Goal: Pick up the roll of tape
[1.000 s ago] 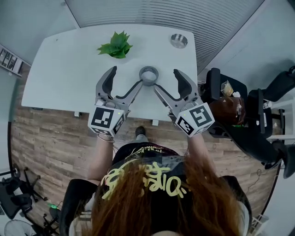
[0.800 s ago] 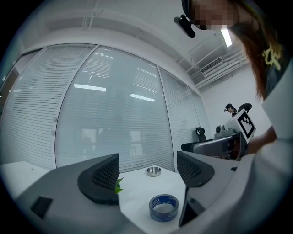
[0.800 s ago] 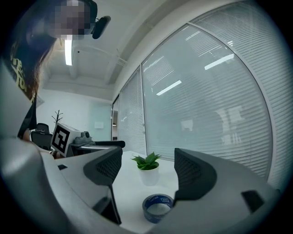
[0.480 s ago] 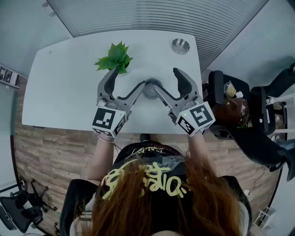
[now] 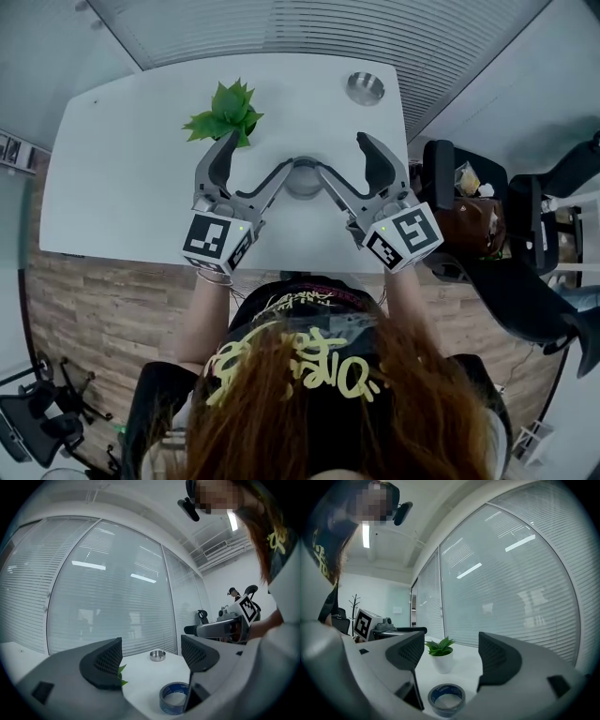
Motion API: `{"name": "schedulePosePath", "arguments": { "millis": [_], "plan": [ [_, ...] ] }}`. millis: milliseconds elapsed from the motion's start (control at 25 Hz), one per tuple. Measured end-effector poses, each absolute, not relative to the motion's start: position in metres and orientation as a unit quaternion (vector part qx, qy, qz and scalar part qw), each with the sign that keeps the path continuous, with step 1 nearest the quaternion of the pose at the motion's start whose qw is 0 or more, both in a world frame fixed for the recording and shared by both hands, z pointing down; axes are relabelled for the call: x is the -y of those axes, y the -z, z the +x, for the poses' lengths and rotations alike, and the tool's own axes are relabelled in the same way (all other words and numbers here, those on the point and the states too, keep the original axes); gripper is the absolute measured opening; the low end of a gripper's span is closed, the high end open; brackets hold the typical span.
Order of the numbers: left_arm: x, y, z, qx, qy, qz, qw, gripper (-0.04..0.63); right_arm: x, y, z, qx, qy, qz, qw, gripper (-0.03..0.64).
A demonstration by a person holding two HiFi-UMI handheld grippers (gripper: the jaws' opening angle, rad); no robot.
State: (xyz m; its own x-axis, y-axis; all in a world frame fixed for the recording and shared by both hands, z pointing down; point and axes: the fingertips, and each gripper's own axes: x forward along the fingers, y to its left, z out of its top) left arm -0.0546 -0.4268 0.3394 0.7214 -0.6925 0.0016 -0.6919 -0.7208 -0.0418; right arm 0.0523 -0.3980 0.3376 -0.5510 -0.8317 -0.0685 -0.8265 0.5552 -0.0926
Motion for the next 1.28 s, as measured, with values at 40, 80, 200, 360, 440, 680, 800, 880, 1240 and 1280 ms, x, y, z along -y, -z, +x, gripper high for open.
{"name": "schedulePosePath", "arguments": {
  "millis": [40,80,200,360,440,680,800,880,1240,1280],
  "plan": [
    [0.427,-0.337,-0.055,-0.377,0.008,-0.926,0.019,0.390,0.399,-0.337,0.053,-0.883,0.025,-0.466,0.050,0.342],
    [0.428,-0.335,-0.055,-0.380,0.007,-0.925,0.020,0.390,0.400,-0.336,0.053,-0.886,0.025,-0.460,0.048,0.342],
    [0.431,-0.331,-0.057,-0.392,-0.002,-0.920,0.016,0.390,0.406,-0.331,0.054,-0.896,0.018,-0.442,0.044,0.342],
    [0.427,-0.342,-0.052,-0.369,0.001,-0.929,0.007,0.385,0.408,-0.336,0.055,-0.911,0.011,-0.412,0.030,0.342],
    [0.416,-0.354,-0.046,-0.338,0.015,-0.941,0.010,0.383,0.407,-0.347,0.056,-0.919,0.018,-0.394,0.016,0.342],
    [0.393,-0.410,-0.032,-0.270,0.083,-0.959,-0.007,0.383,0.396,-0.420,0.041,-0.948,0.029,-0.302,-0.098,0.342],
    [0.392,-0.439,-0.029,-0.259,0.119,-0.958,-0.023,0.383,0.386,-0.461,0.034,-0.952,0.043,-0.256,-0.160,0.342],
    [0.392,-0.454,-0.026,-0.249,0.141,-0.957,-0.033,0.383,0.383,-0.482,0.033,-0.950,0.049,-0.239,-0.194,0.342],
    [0.404,-0.514,-0.018,-0.208,0.264,-0.941,-0.043,0.383,0.396,-0.527,0.028,-0.942,0.048,-0.204,-0.264,0.342],
    [0.404,-0.520,-0.017,-0.204,0.275,-0.938,-0.045,0.383,0.398,-0.530,0.027,-0.940,0.046,-0.200,-0.272,0.342]
  ]
}}
